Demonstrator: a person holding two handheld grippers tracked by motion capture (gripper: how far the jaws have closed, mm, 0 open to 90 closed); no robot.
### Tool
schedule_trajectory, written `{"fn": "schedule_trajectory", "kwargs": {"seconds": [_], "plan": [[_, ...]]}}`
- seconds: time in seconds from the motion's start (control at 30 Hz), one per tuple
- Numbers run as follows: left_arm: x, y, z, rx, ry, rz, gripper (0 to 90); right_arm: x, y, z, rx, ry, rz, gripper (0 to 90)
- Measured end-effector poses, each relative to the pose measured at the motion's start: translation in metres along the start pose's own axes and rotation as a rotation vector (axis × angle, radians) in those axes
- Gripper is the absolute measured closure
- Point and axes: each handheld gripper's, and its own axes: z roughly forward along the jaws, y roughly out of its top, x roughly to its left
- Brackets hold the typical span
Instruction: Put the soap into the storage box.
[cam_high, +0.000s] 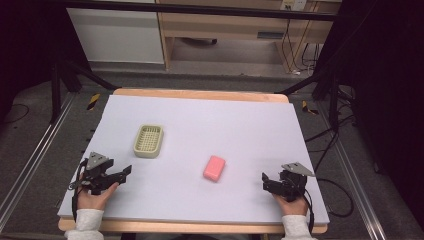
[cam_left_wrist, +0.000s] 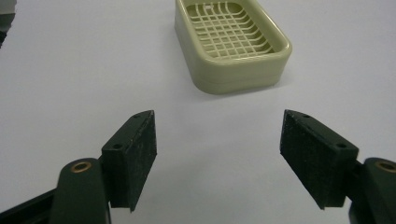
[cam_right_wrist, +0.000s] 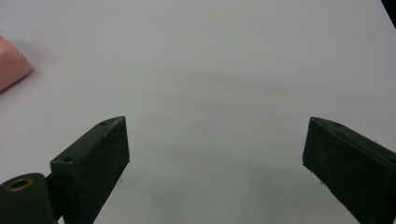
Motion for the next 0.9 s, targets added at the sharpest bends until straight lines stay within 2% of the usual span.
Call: {"fn": "schedule_trajectory", "kwargs": {"seconds": [0.47, 0.9], "plan": [[-0.011, 0.004, -0.001, -0.007, -0.026, 0.025, 26.6, 0.001, 0.000, 0.001, 0.010, -0.003, -0.009, 7.4], [-0.026, 0.011, 0.004, 0.017, -0.069, 0.052, 24.3, 0.002, -0.001, 0.001, 0.017, -0.006, -0.014, 7.3]]}}
